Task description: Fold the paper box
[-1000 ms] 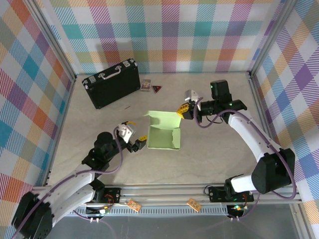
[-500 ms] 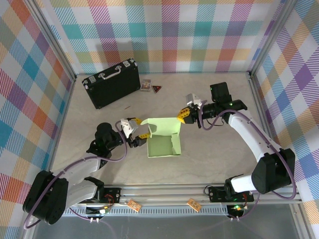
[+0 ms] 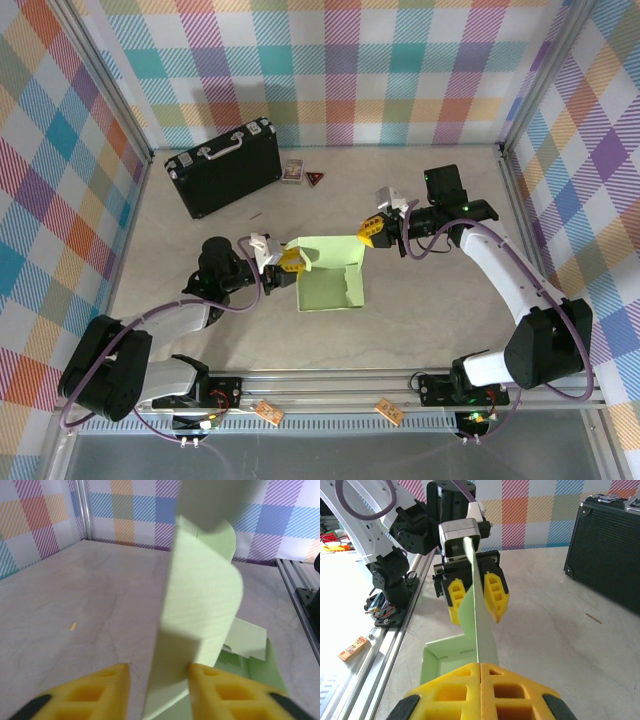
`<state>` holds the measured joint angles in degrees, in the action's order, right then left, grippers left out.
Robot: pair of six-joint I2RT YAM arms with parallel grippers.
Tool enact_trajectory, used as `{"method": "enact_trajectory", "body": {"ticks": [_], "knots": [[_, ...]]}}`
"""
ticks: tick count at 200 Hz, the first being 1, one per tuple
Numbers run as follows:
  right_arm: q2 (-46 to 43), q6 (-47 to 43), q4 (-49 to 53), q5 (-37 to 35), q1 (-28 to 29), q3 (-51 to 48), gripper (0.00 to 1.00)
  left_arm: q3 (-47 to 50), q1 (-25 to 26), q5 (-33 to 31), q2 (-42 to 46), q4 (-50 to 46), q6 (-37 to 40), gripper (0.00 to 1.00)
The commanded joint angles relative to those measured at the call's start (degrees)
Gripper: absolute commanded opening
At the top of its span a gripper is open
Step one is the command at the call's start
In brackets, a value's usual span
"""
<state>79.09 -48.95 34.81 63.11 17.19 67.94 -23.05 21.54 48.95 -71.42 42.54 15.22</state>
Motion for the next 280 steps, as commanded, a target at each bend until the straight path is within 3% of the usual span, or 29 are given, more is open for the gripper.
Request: {"method": "enact_trajectory", "body": {"ticks": [1, 41, 45, 107, 127, 145, 158, 194, 209, 232, 257, 280], "knots": [[0.47, -0.87, 0.43, 5.09, 0.20, 1.67, 0.00, -1.91, -0.36, 3.15, -1.47, 4.15, -0.19, 0.27], [0.92, -0.65, 0.12, 4.75, 0.21, 1.33, 0.00, -1.97, -0.36, 2.50, -2.06, 4.83, -0.57, 0.06], [1.04, -0.55, 0.07, 4.61, 0.21, 1.28, 0.00, -1.92, -0.41, 2.24, -2.03, 4.78, -0.59, 0.00], [1.83, 0.83, -2.27, 2.71, 0.23, -0.51, 0.00, -1.57, -0.28, -0.97, -0.90, 1.70, 0.68, 0.00], [2.53, 1.05, -2.89, 0.74, 0.21, -1.12, 0.00, -1.82, -0.31, -7.14, 1.04, -2.31, -2.09, 0.45], [3.10, 0.91, -3.86, -0.25, 0.22, -1.96, 0.00, -1.49, -0.31, -11.23, 3.59, -6.95, -4.93, 0.65], [3.54, 0.46, -4.46, -0.92, 0.21, -2.60, 0.00, -0.44, -0.18, -13.89, 6.59, -10.21, -6.65, 0.68], [6.10, -1.45, -5.59, -2.78, 0.47, -4.18, 0.00, 6.68, -0.17, -28.99, 18.91, -12.25, -16.88, 0.70], [6.79, -2.88, -6.74, -2.79, 0.84, -5.41, 0.00, 7.18, -0.09, -34.60, 25.88, -19.30, -19.67, 0.72], [7.13, -5.10, -8.96, -2.98, 1.72, -7.90, 0.00, 3.64, -0.25, -50.45, 34.22, -34.45, -31.49, 0.81], [7.35, -9.97, -8.50, -6.27, 4.07, -10.07, 0.00, -5.22, -0.40, -53.15, 35.86, -49.51, -35.87, 0.84], [7.25, -12.15, -8.89, -9.60, 6.45, -12.00, 0.00, -15.17, -0.71, -53.47, 30.54, -62.31, -40.24, 0.88]]}}
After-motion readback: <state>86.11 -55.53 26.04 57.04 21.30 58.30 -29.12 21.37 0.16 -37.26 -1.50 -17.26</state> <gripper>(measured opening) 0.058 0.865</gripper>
